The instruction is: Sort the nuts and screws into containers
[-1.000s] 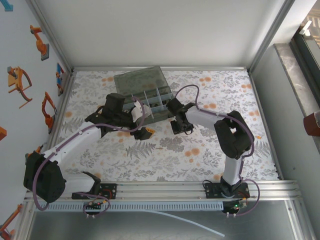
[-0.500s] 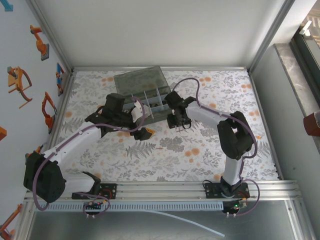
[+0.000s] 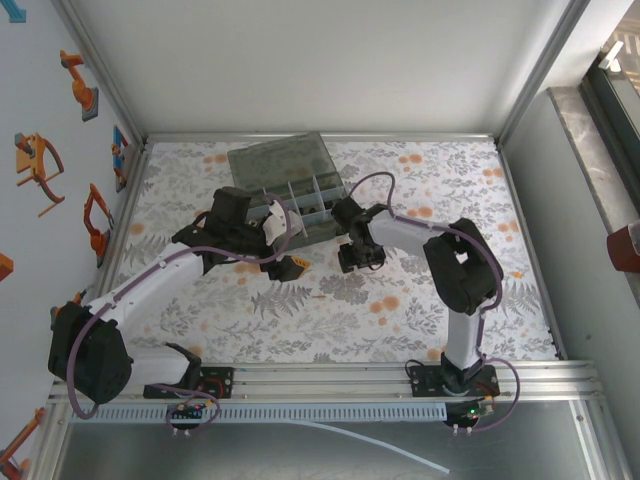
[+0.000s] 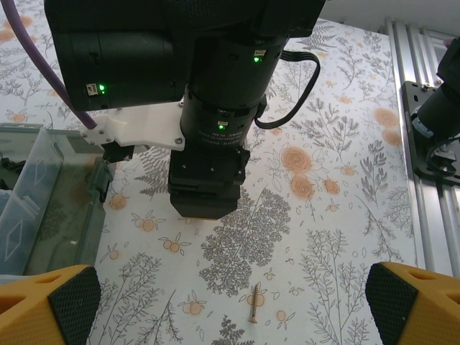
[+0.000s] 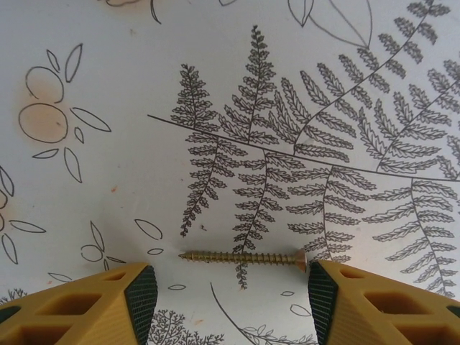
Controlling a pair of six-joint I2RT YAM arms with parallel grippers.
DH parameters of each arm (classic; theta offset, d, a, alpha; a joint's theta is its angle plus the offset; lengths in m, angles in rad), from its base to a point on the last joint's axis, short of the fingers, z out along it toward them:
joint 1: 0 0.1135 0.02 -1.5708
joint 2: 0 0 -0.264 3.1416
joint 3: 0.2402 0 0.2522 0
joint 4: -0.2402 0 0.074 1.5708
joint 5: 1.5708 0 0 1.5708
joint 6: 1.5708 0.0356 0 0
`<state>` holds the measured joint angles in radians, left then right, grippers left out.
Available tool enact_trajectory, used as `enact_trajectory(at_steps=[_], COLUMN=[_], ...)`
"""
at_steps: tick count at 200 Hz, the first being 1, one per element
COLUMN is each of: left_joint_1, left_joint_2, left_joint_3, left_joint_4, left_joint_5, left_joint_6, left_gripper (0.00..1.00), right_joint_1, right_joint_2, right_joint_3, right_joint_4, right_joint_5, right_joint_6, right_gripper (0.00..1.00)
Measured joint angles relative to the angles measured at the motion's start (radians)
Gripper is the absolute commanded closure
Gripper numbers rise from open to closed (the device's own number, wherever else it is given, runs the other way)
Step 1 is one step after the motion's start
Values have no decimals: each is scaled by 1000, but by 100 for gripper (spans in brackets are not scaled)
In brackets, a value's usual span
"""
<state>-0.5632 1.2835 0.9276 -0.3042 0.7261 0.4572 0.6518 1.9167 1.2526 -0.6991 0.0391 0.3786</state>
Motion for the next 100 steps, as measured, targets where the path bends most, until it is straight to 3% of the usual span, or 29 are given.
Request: enact_trajectory(at_steps=[100], left_joint_1=[-1], left_joint_2=[1], left_joint_3=[0], left_joint_4=[0], left_joint_5=[0], left_joint_6=[0], left_gripper=[3], right_joint_1=[-18], right_joint_2=[10], right_joint_3=[13], right_joint_4=[-8], right_joint_5=[-25], right_joint_6=[-12], right_gripper=[55])
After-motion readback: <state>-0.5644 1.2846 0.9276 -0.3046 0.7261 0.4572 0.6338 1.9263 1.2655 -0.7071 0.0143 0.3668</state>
